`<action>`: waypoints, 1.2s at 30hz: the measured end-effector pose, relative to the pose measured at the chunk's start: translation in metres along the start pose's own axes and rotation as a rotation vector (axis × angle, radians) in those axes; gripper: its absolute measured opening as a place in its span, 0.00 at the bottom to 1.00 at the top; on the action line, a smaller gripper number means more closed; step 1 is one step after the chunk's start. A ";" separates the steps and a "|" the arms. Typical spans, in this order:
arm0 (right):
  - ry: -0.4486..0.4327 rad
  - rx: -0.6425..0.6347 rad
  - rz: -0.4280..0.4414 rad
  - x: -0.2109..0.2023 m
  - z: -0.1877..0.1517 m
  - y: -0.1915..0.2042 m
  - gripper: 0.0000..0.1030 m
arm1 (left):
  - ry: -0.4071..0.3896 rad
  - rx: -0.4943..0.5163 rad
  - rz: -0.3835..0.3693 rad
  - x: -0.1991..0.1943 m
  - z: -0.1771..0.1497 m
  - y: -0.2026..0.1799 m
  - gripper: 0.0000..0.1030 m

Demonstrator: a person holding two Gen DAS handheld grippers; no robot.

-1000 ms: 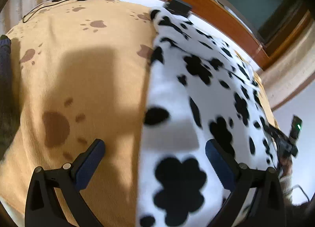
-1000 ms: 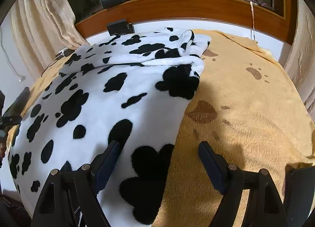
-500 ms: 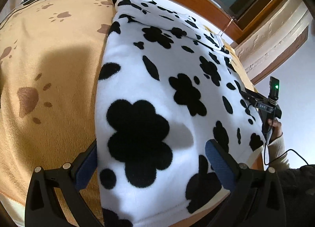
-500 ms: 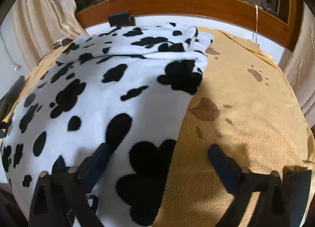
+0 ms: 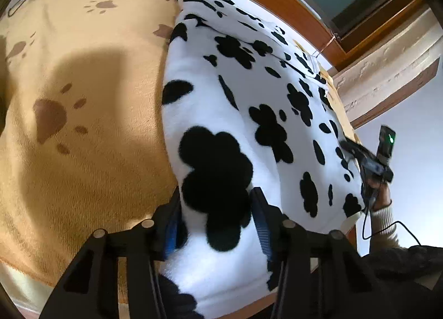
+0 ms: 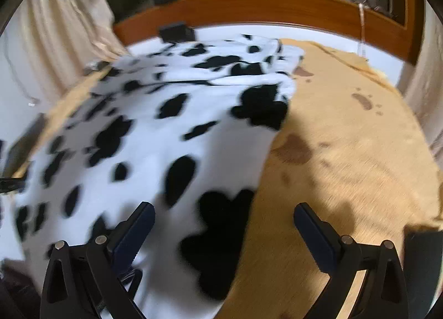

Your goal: Fold clothes

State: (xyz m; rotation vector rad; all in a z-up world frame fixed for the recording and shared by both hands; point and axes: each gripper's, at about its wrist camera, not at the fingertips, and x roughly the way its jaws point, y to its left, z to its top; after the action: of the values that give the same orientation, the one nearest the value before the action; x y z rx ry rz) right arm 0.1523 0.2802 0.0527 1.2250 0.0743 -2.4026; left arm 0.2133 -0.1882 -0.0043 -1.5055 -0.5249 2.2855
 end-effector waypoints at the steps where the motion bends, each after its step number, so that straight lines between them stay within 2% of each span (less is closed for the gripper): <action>1: 0.006 -0.009 0.006 -0.005 -0.006 0.002 0.99 | 0.003 0.011 0.006 0.000 -0.001 -0.002 0.49; 3: 0.015 -0.021 0.012 -0.016 -0.021 0.006 0.99 | 0.009 0.024 0.014 0.001 -0.001 -0.004 0.49; 6: 0.018 -0.014 0.046 -0.032 -0.040 0.010 0.88 | 0.025 0.040 0.007 0.003 0.001 -0.006 0.52; 8: 0.016 -0.006 0.084 -0.041 -0.050 0.014 0.64 | 0.034 0.051 -0.009 0.004 0.001 -0.007 0.60; 10: 0.021 -0.016 0.110 -0.043 -0.056 0.022 0.53 | 0.038 0.061 -0.017 0.006 0.002 -0.010 0.66; 12: 0.020 -0.037 0.111 -0.043 -0.060 0.031 0.53 | 0.039 0.080 -0.011 0.007 0.001 -0.015 0.70; 16: 0.012 -0.031 0.117 -0.044 -0.062 0.035 0.51 | 0.026 0.092 0.005 0.007 -0.001 -0.018 0.70; 17: 0.010 -0.034 0.120 -0.044 -0.063 0.036 0.45 | 0.024 0.090 0.012 0.006 -0.002 -0.017 0.64; 18: 0.009 -0.038 0.122 -0.045 -0.063 0.037 0.42 | 0.022 0.088 0.023 0.006 -0.002 -0.016 0.53; 19: 0.009 -0.041 0.131 -0.045 -0.064 0.038 0.34 | 0.021 0.075 0.024 0.005 -0.002 -0.013 0.46; 20: 0.007 -0.043 0.140 -0.045 -0.064 0.040 0.31 | 0.019 0.053 0.016 0.004 -0.002 -0.009 0.33; 21: 0.003 -0.042 0.146 -0.046 -0.064 0.040 0.29 | 0.017 0.032 0.008 0.004 -0.002 -0.005 0.29; 26: -0.051 0.008 0.223 -0.059 -0.058 0.035 0.24 | -0.015 -0.008 -0.030 -0.005 -0.001 -0.004 0.23; 30: -0.115 0.022 0.266 -0.079 -0.044 0.033 0.24 | -0.061 0.003 -0.071 -0.021 0.006 -0.013 0.22; 36: -0.185 0.026 0.287 -0.095 -0.029 0.031 0.23 | -0.136 0.010 -0.110 -0.048 0.019 -0.021 0.22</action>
State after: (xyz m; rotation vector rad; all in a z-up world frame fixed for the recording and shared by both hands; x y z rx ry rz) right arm 0.2354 0.2931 0.1140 0.9470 -0.1782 -2.2559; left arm 0.2158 -0.1950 0.0509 -1.2900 -0.6172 2.3115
